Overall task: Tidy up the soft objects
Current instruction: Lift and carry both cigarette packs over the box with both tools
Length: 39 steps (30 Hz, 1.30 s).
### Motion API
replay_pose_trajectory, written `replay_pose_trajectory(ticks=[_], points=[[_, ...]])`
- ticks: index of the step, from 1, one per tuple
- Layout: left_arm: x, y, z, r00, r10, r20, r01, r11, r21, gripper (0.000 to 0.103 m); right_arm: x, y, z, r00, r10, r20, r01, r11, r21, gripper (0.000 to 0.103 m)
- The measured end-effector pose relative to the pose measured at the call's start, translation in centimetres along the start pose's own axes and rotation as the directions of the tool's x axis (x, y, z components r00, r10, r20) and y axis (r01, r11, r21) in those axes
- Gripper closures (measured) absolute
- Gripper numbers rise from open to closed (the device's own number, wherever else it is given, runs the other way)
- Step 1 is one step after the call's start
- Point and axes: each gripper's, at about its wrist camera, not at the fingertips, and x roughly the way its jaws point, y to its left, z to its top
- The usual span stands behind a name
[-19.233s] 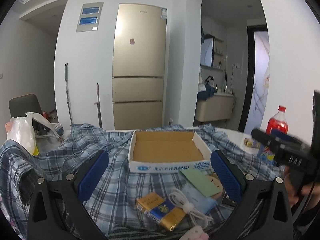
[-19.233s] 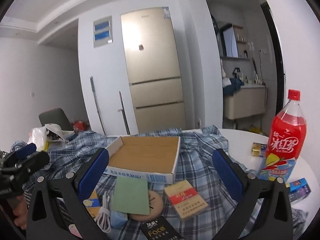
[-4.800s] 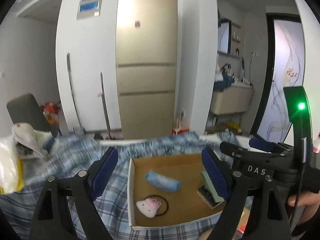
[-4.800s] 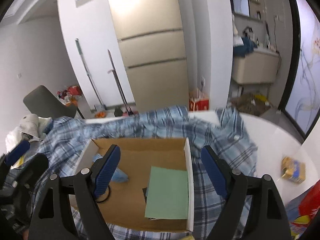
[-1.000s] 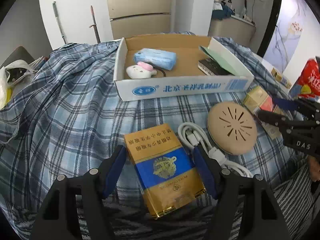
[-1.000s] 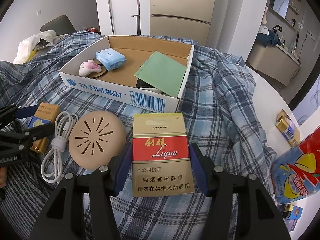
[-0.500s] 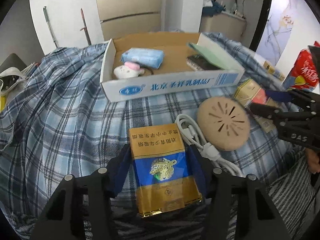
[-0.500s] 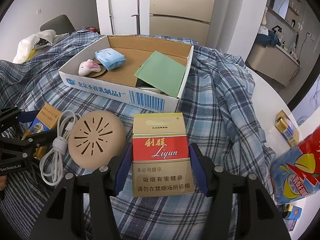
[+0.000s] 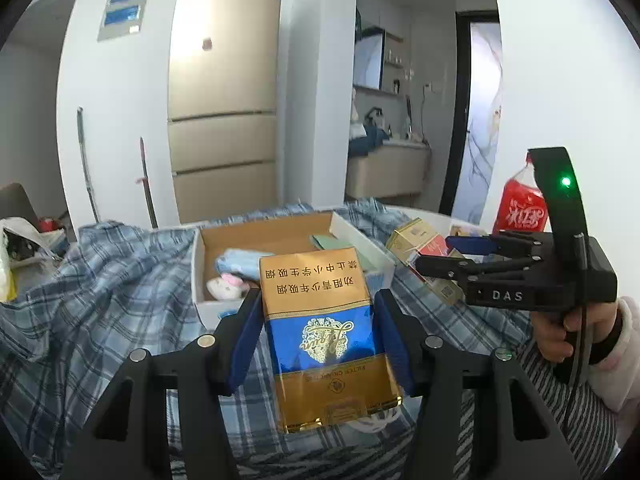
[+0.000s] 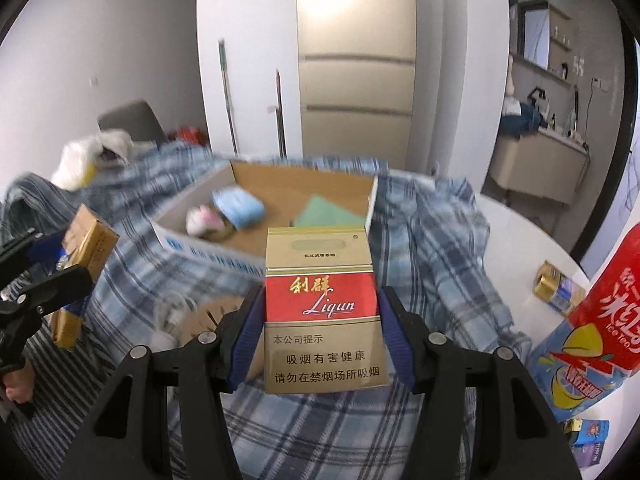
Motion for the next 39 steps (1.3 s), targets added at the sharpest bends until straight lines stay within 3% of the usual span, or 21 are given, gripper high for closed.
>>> replay_pose_trajectory(ticks=[4, 7, 12, 16, 22, 24, 30, 33, 36, 39], points=[[-1.0, -0.3, 0.6, 0.999, 0.039, 0.029, -0.040, 0.999, 0.027, 0.044, -1.0, 1.1, 0.4, 0.998, -0.012, 0.060, 0.014, 0.999, -0.032, 0.047], [-2.2, -0.6, 1.9, 0.996, 0.062, 0.065, -0.065, 0.997, 0.050, 0.044, -2.0, 2.1, 0.8, 0.991, -0.088, 0.100, 0.094, 0.994, -0.058, 0.047], [-2.8, -0.2, 5.2, 0.992, 0.081, 0.099, -0.087, 0.994, 0.065, 0.044, -3.9, 3.1, 3.4, 0.995, -0.028, 0.094, 0.030, 0.999, -0.019, 0.047], [-1.1, 1.6, 8.8, 0.991, 0.054, 0.121, -0.056, 0.998, 0.011, 0.044, -4.7, 4.1, 5.8, 0.988, -0.077, 0.136, 0.080, 0.997, -0.015, 0.047], [2.5, 4.1, 12.2, 0.966, 0.093, 0.242, -0.091, 0.996, -0.017, 0.044, -1.7, 4.2, 10.7, 0.988, -0.055, 0.142, 0.053, 0.998, 0.020, 0.047], [4.0, 5.1, 12.2, 0.968, 0.096, 0.233, -0.087, 0.995, -0.050, 0.044, 0.7, 3.7, 11.8, 0.986, -0.101, 0.131, 0.091, 0.993, 0.080, 0.047], [8.0, 7.9, 9.5, 0.981, 0.113, 0.156, -0.098, 0.990, -0.100, 0.044, 6.5, 2.6, 11.8, 0.993, -0.076, 0.088, 0.058, 0.981, 0.186, 0.048], [9.8, 8.4, 8.1, 0.989, 0.117, 0.091, -0.109, 0.989, -0.097, 0.044, 8.2, 3.1, 10.4, 0.996, -0.017, 0.092, 0.004, 0.990, 0.137, 0.048], [11.0, 8.3, 7.5, 0.989, 0.138, 0.053, -0.133, 0.988, -0.079, 0.044, 10.2, 4.4, 9.1, 0.999, -0.028, 0.035, 0.026, 0.997, 0.066, 0.048], [11.8, 8.1, 6.9, 0.989, 0.146, 0.016, -0.144, 0.987, -0.076, 0.044, 11.4, 4.3, 8.5, 1.000, 0.006, -0.009, -0.005, 0.996, 0.087, 0.048]])
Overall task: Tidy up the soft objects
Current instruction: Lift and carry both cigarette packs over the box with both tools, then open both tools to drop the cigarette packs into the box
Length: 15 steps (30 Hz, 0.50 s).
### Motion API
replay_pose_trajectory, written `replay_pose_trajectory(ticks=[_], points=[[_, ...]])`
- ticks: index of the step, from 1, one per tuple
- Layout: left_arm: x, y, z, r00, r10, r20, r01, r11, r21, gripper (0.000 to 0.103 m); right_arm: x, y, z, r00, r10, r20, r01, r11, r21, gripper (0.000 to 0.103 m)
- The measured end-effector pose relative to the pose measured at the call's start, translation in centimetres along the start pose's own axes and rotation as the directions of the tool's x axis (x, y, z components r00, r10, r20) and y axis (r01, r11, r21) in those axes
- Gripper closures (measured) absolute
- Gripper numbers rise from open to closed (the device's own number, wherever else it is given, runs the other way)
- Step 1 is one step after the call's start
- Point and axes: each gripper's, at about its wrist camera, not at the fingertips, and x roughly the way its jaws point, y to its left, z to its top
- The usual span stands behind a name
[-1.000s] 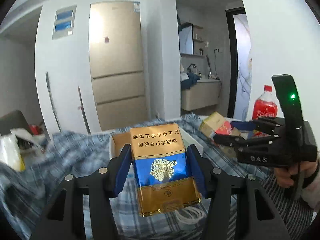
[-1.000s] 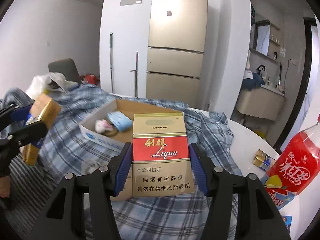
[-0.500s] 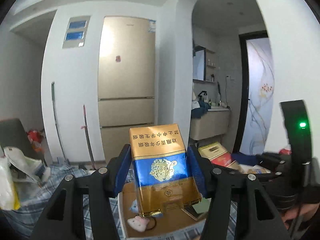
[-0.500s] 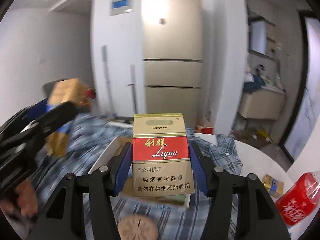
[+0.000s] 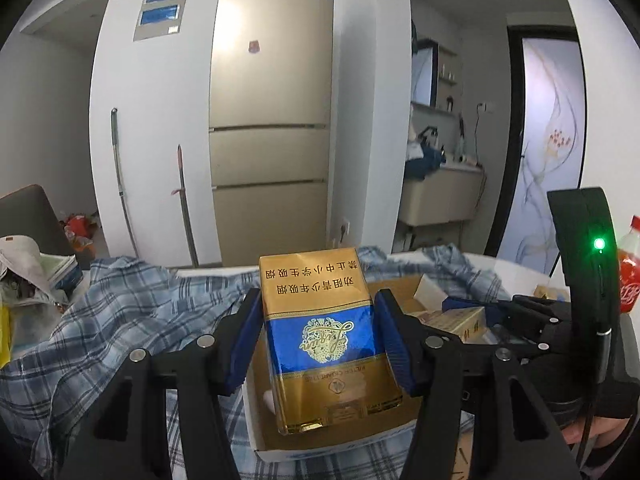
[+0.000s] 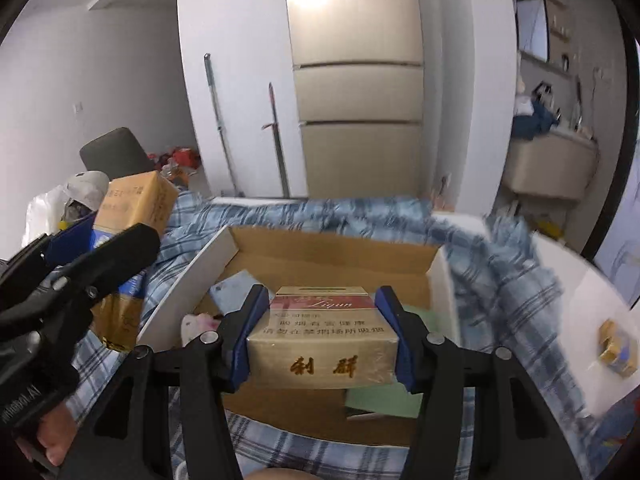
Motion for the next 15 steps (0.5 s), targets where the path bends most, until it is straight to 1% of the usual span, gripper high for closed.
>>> replay_pose_trajectory(ticks=[2, 5, 8, 13, 15], points=[[0.4, 0.0, -0.3, 1.000, -0.002, -0.019, 0.002, 1.000, -0.006, 0.044, 0.5, 0.0, -0.2, 1.000, -0.002, -0.016, 0.002, 1.000, 0.000, 0.048], [0.9, -0.1, -0.9, 0.998, 0.031, -0.047, -0.031, 0.999, 0.011, 0.044, 1.3, -0.4, -0.5, 0.999, 0.008, -0.038, -0.008, 1.000, 0.005, 0.048], [1.4, 0.1, -1.2, 0.996, 0.040, -0.074, -0.040, 0.999, 0.003, 0.044, 2.1, -0.5, -0.8, 0.998, 0.018, -0.063, -0.017, 1.000, 0.016, 0.048], [2.4, 0.7, -1.7, 0.992, 0.052, -0.116, -0.053, 0.999, -0.008, 0.044, 2.5, -0.2, -1.0, 0.998, 0.010, -0.068, -0.010, 1.000, -0.009, 0.048], [2.6, 0.9, -1.7, 0.991, 0.047, -0.126, -0.049, 0.999, -0.011, 0.044, 2.7, 0.0, -1.0, 0.998, 0.005, -0.068, -0.007, 1.000, -0.024, 0.041]])
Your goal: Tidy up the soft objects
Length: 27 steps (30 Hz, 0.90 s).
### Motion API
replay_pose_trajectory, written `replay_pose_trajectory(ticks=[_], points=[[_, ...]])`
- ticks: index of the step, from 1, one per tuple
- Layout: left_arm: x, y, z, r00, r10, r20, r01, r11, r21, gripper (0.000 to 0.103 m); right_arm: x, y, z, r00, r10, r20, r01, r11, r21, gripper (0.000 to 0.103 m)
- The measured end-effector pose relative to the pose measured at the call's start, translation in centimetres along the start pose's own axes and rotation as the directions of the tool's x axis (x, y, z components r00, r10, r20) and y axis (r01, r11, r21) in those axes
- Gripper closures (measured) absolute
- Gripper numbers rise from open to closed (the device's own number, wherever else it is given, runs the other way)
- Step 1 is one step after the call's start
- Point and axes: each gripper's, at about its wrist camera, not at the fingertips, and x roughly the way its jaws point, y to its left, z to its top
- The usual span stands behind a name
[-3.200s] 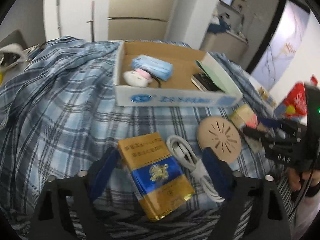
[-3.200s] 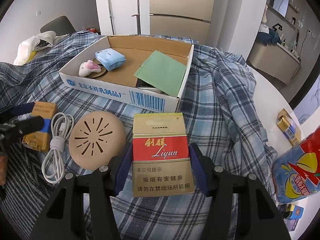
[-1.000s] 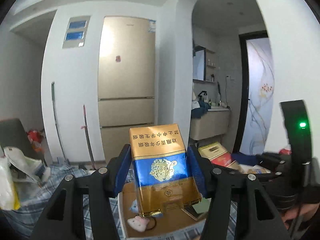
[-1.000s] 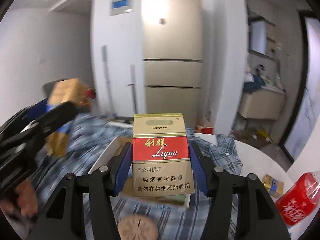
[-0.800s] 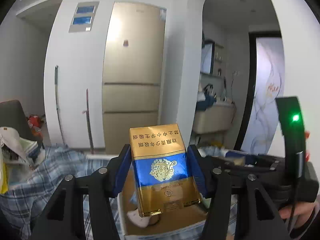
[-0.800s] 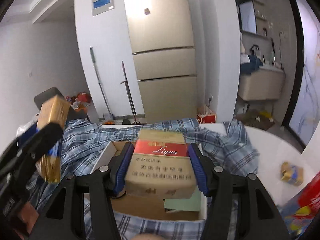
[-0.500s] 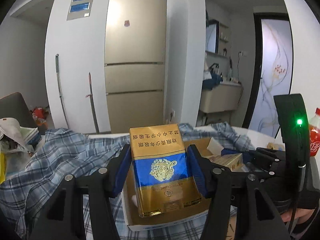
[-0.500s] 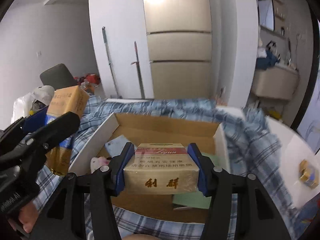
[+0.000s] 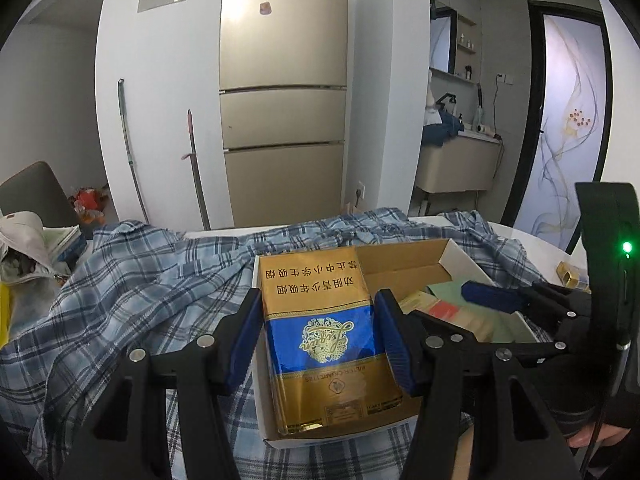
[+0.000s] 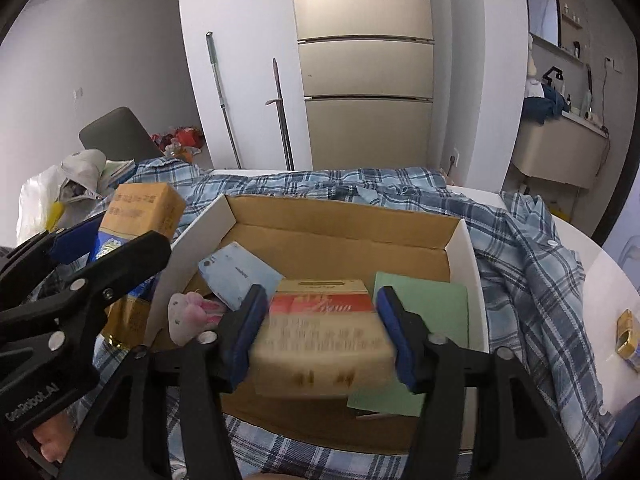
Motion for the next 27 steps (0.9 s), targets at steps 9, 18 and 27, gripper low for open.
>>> replay_pose_trajectory(ticks=[9, 18, 27], points=[[-0.4, -0.4, 0.1, 1.000, -0.024, 0.008, 0.024, 1.000, 0.005, 0.043, -2.1, -1.3, 0.2, 0.984, -0.136, 0.119, 0.133, 0.991, 0.030, 0.015], [0.0, 0.2, -0.1, 0.999, -0.036, -0.001, 0.036, 0.999, -0.038, 0.015, -1.9, -4.5, 0.5, 0.990, -0.114, 0.081, 0.097, 0.978, 0.182, 0.012], [-3.1, -0.6, 0.9, 0.989, 0.000, 0.148, 0.000, 1.000, 0.004, 0.015, -3.0, -4.9, 0.7, 0.986, -0.115, 0.122, 0.088, 0.975, 0.207, 0.012]])
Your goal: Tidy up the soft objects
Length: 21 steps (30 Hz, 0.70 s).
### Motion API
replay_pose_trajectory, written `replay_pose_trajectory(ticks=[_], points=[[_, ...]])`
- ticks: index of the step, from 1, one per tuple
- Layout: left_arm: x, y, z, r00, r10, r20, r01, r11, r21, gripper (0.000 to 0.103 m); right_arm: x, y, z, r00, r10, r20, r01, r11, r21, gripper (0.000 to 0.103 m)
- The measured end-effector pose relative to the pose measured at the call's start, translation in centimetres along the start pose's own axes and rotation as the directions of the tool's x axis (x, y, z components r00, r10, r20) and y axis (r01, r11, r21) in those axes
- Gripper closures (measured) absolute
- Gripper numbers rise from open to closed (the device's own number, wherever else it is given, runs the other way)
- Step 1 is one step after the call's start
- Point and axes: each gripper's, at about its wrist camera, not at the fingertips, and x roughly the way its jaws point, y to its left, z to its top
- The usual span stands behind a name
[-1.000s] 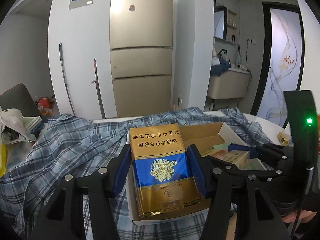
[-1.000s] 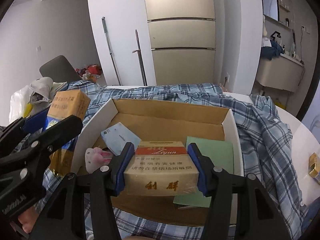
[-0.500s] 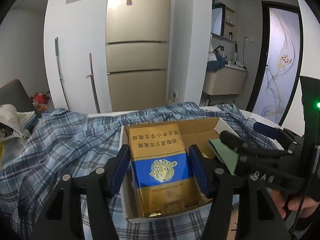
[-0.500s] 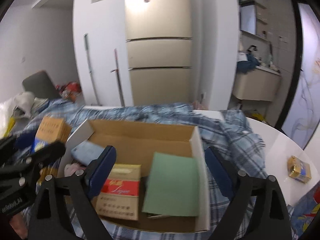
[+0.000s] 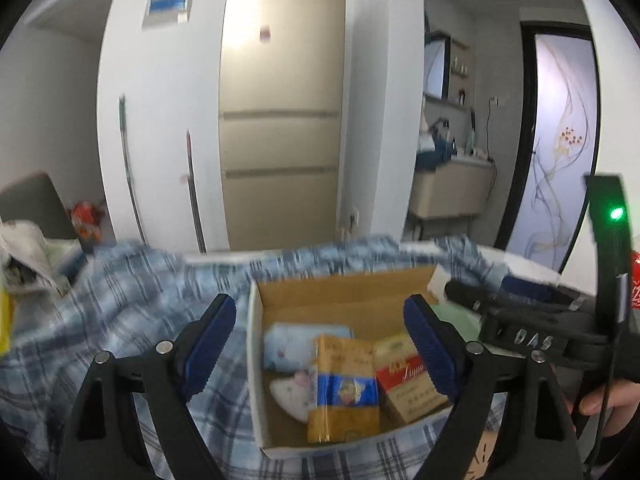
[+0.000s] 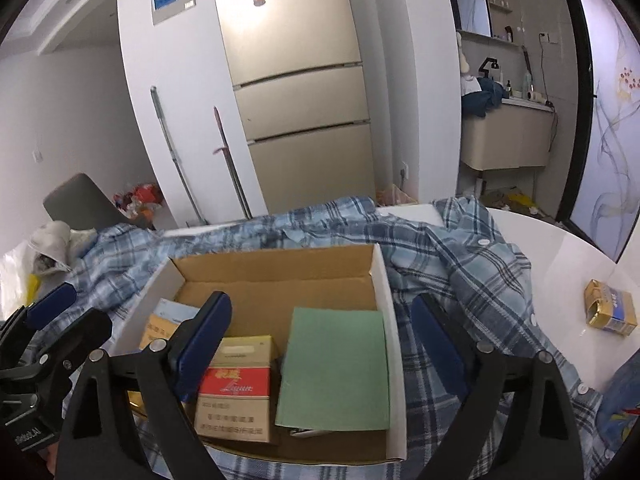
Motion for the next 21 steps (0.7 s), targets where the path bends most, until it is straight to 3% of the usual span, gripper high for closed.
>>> replay_pose_trajectory(ticks=[5, 9, 15, 21], points=[[-3.4, -0.5, 1.8, 0.994, 0.017, 0.105, -0.018, 1.000, 0.011, 0.015, -1.4, 0.2, 1.0, 1.000, 0.016, 0.023, -0.016, 1.000, 0.003, 0.012], [-6.7, -0.8, 3.6, 0.985, 0.025, 0.174, -0.030, 0.999, 0.030, 0.015, -4.5, 0.7, 2.3, 0.995, 0.037, 0.094, -0.034, 0.999, -0.038, 0.012], [-11.6, -0.8, 4.5, 0.963, 0.005, 0.268, -0.011, 1.000, 0.020, 0.000, -10.1, 1.7, 2.8, 0.979, 0.080, 0.185, -0.058, 0.990, -0.126, 0.009], [-14.8, -0.8, 3.5, 0.962, -0.013, 0.272, 0.006, 1.000, 0.025, 0.000, -14.2, 2.3, 1.6, 0.965, 0.140, 0.221, -0.105, 0.981, -0.163, 0.002]])
